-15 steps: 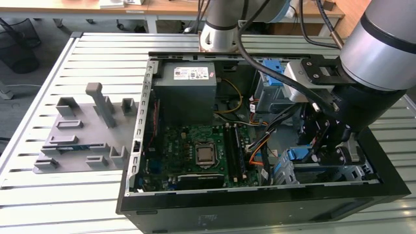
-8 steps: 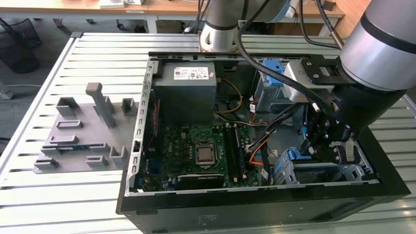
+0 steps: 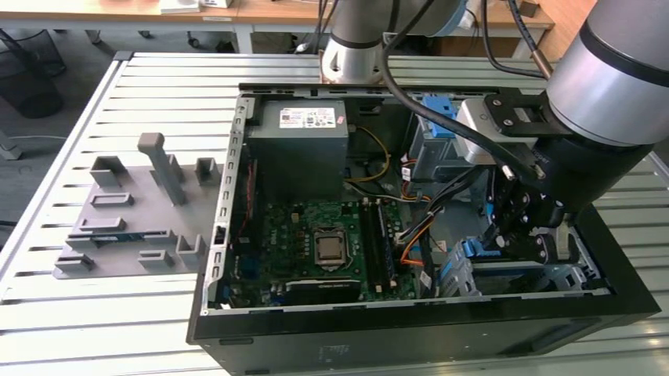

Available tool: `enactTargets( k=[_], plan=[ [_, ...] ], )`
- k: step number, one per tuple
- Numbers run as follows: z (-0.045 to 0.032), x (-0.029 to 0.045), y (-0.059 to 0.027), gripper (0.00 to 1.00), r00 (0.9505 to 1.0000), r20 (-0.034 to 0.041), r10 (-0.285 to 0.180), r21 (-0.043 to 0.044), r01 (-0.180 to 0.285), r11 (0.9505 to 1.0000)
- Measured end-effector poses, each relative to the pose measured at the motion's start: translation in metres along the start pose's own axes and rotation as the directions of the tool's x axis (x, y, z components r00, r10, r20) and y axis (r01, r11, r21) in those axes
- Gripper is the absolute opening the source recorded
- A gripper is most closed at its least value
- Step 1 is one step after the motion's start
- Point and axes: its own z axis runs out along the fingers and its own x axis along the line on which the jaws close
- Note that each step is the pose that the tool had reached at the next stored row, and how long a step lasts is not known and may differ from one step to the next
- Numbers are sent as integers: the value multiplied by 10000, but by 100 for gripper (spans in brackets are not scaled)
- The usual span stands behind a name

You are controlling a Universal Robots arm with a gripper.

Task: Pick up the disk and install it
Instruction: 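Insert the first disk wire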

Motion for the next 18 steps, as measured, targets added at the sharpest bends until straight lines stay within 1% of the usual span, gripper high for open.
enactTargets(
  k=[11,13,18],
  plan=[
    [2,0,-8,11,10000,2,-1,1,1,10000],
    [2,-1,-48,11,10000,3,1,1,-1,10000],
    [1,-7,-218,11,10000,0,0,0,0,10000]
  ],
)
